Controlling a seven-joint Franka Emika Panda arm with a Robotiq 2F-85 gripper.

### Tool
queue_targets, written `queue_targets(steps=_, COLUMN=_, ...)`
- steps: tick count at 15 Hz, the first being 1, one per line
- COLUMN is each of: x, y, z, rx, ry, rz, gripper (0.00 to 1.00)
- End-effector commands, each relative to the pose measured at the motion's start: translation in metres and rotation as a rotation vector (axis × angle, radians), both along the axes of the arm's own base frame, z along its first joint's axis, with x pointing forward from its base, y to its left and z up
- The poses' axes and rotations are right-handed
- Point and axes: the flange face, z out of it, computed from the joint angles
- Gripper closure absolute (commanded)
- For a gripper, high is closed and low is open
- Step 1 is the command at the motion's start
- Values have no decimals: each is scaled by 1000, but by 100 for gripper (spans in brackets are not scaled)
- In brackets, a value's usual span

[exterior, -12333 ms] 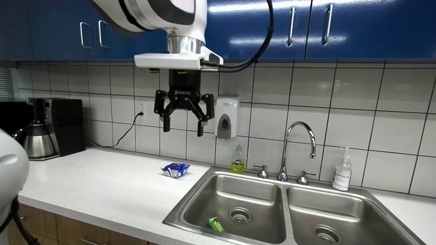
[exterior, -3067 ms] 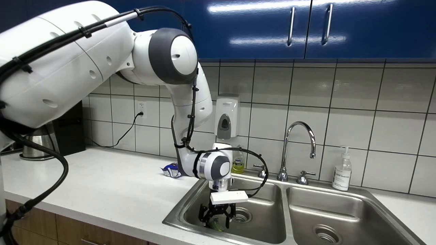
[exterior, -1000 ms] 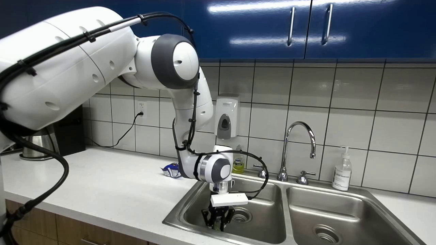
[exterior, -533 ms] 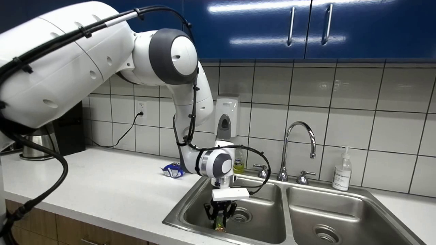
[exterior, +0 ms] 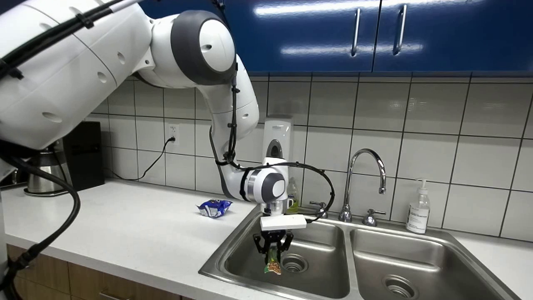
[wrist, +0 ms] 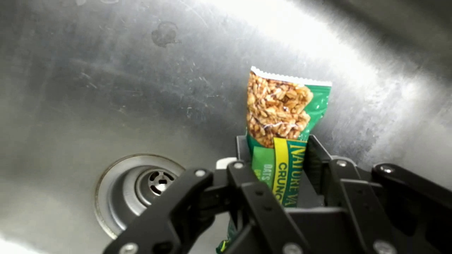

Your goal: Remove the green packet from the sink and put it on the left side of the counter

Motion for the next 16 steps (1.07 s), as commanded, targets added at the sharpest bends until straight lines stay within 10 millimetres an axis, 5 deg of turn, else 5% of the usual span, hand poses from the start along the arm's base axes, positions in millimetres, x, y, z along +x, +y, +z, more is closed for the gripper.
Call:
queue_targets(steps=1, x=-10, y=6, z=33, rx=-11, ry=-24, rz=-37, gripper=84)
queue_targets(steps=9, x=-34, y=30, z=83, rx=-30, ry=-56, rz=-35, gripper=84)
queue_targets(steps=16, x=-61, y=93, z=111, rx=-50, ry=-64, rz=65, gripper=84)
